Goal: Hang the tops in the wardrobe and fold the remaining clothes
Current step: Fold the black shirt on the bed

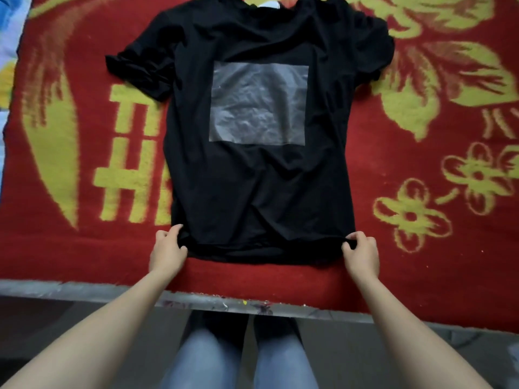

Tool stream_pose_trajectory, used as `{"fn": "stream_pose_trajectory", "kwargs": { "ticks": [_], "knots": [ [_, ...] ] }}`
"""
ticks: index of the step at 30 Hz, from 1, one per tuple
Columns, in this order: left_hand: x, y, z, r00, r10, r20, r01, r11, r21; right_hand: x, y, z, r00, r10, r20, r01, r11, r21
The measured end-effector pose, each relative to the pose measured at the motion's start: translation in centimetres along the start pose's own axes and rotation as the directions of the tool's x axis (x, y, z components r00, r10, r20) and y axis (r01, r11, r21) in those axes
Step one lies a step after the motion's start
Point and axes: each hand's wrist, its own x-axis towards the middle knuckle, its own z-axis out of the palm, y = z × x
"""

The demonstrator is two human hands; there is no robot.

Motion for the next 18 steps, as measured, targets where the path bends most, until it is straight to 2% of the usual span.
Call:
{"fn": "stream_pose_trajectory", "kwargs": {
  "ticks": [3,6,9,11,13,15,18],
  "knots": [
    [0.4,0.1,0.2,0.991,-0.045,-0.13,0.031,0.994,-0.102,0.1,0.9,-0.1,0.999,-0.018,-0.039,0.024,0.989,0.147],
    [0.1,0.1,-0.2,0.983,-0.1,-0.153,0.061,0.969,-0.239,-0.8,1.4,-0.6,0.994,0.01,-0.11,0.024,0.952,0.306],
    [-0.6,-0.5,-1.6,0.961,-0.146,-0.233,0.02,0.883,-0.47,-1.9,1.8,-1.7,0.981,0.025,-0.193,0.044,0.938,0.345],
    [-1.2,-1.7,-2.8,0.944,-0.218,-0.249,0.007,0.764,-0.646,-2.4,2.4,-2.7,0.967,0.044,-0.251,0.044,0.941,0.336],
    [-2.0,-3.4,-4.0,0.932,-0.322,-0.164,0.057,0.58,-0.813,-2.8,3.4,-3.8,0.955,0.06,-0.291,0.034,0.951,0.309],
    [-2.6,-5.3,-4.8,0.921,-0.388,-0.049,0.134,0.43,-0.893,-3.2,4.1,-4.5,0.958,0.031,-0.286,0.043,0.967,0.25],
    [-3.7,-7.3,-4.9,0.92,-0.376,0.115,0.229,0.274,-0.934,-3.8,3.9,-4.8,0.97,0.0,-0.243,0.053,0.976,0.213]
  ]
}}
